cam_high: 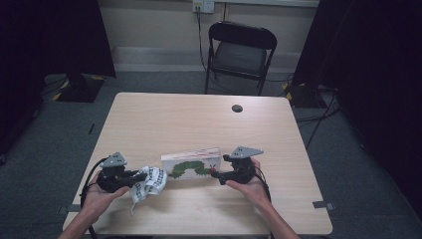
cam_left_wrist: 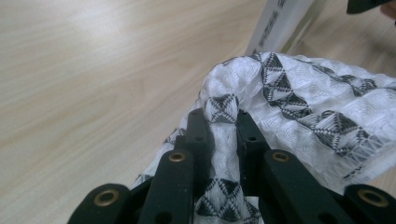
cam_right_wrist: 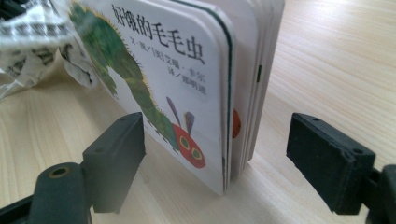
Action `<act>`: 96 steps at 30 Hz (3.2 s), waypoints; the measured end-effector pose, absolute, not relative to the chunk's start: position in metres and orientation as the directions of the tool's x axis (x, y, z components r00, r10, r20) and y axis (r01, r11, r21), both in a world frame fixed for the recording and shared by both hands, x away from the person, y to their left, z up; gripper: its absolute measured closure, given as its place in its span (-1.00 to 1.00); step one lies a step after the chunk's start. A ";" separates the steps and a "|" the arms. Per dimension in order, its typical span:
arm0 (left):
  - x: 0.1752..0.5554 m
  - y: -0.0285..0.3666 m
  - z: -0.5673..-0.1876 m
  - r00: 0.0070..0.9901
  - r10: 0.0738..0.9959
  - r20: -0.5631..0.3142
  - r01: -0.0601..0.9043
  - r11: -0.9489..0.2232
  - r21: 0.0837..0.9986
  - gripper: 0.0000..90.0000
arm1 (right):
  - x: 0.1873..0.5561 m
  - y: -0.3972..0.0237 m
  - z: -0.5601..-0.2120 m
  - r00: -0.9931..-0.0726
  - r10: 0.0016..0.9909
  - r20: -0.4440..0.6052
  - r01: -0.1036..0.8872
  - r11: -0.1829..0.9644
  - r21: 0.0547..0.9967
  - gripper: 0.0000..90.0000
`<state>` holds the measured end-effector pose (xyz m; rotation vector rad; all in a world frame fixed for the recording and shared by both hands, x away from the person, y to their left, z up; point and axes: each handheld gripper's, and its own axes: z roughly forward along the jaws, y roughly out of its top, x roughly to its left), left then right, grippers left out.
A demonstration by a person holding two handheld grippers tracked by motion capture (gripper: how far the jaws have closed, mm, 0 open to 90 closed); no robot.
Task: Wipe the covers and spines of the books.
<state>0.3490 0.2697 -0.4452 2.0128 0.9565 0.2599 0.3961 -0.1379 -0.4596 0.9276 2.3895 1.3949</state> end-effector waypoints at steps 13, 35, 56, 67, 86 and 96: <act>0.354 0.267 -0.421 0.655 0.742 -0.143 0.473 -0.255 0.843 0.76 | 0.402 -0.136 -0.441 -0.788 0.608 0.091 0.375 0.358 0.855 -0.63; 0.364 0.229 -0.440 0.681 0.722 -0.118 0.468 -0.306 0.829 0.76 | 0.408 -0.118 -0.454 -0.824 0.563 0.070 0.333 0.380 0.863 -0.24; 0.361 0.230 -0.444 0.684 0.715 -0.148 0.478 -0.285 0.831 0.76 | 0.401 -0.121 -0.455 -0.832 0.552 0.043 0.305 0.392 0.868 -0.04; 0.350 0.232 -0.433 0.662 0.730 -0.170 0.460 -0.217 0.861 0.74 | 0.396 -0.118 -0.455 -0.836 0.549 0.026 0.291 0.403 0.867 0.00; 0.362 0.208 -0.437 0.645 0.749 -0.154 0.452 -0.211 0.866 0.76 | 0.374 -0.136 -0.448 -0.817 0.575 0.033 0.322 0.408 0.854 0.12; 0.366 0.215 -0.430 0.653 0.725 -0.218 0.463 -0.155 0.873 0.76 | 0.373 -0.133 -0.450 -0.835 0.548 0.047 0.305 0.389 0.869 0.15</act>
